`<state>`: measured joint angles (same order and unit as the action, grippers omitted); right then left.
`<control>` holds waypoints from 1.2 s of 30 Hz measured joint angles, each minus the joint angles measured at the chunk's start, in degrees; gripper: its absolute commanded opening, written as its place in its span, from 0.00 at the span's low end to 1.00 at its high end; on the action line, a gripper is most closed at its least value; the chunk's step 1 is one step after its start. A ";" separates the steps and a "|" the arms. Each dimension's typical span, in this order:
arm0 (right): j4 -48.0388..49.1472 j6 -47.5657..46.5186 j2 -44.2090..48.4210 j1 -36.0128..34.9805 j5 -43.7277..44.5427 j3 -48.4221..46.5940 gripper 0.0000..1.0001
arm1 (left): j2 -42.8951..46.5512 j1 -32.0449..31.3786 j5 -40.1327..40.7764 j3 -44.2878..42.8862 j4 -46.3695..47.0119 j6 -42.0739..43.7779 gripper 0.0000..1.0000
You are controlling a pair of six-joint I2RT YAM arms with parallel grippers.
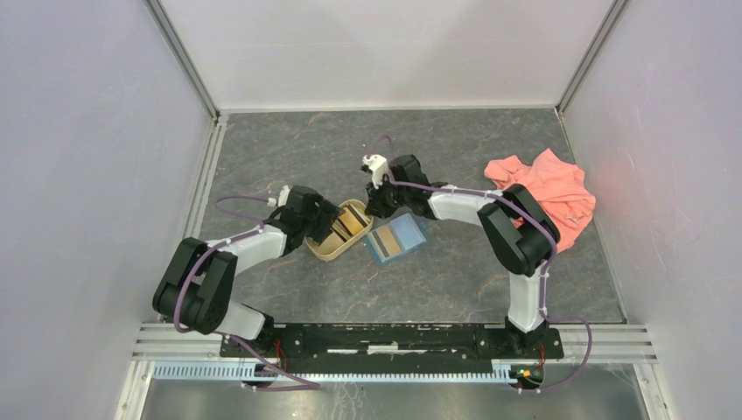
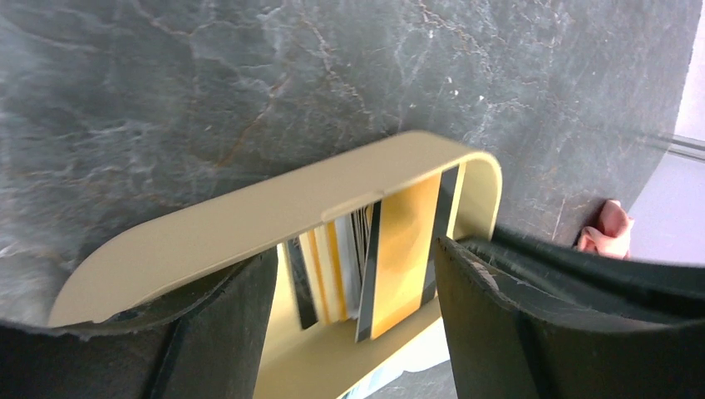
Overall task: Put the credit cards into the card holder
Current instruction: Move the storage box to the center of the board, then pick up the credit card from the storage box.
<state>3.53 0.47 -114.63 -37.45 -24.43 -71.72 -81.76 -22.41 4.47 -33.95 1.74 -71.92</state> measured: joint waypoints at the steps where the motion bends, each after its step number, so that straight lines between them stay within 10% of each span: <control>1: 1.51 1.33 1.38 -0.15 1.01 2.25 0.04 | -0.52 0.04 -0.37 -0.28 0.55 0.02 0.76; 14: 3.50 -1.92 11.61 -1.55 4.72 10.32 0.67 | -0.83 1.68 -2.80 -4.83 -4.63 17.29 0.81; 19: 0.22 -12.48 16.04 -1.46 1.20 9.07 0.60 | 6.82 1.73 -6.88 -4.63 -5.88 25.57 0.79; 26: -1.09 -12.81 14.29 -1.46 -8.17 5.11 0.14 | 8.20 1.73 -15.32 -4.11 -1.62 28.85 0.57; 36: -1.92 -5.81 7.82 -1.49 -7.63 1.16 0.11 | 1.90 1.73 -18.49 -2.93 0.57 28.79 0.51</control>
<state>1.61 -5.34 -106.80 -38.94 -32.05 -70.57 -79.85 -20.69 -14.02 -36.88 2.31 -43.13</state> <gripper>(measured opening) 0.102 0.503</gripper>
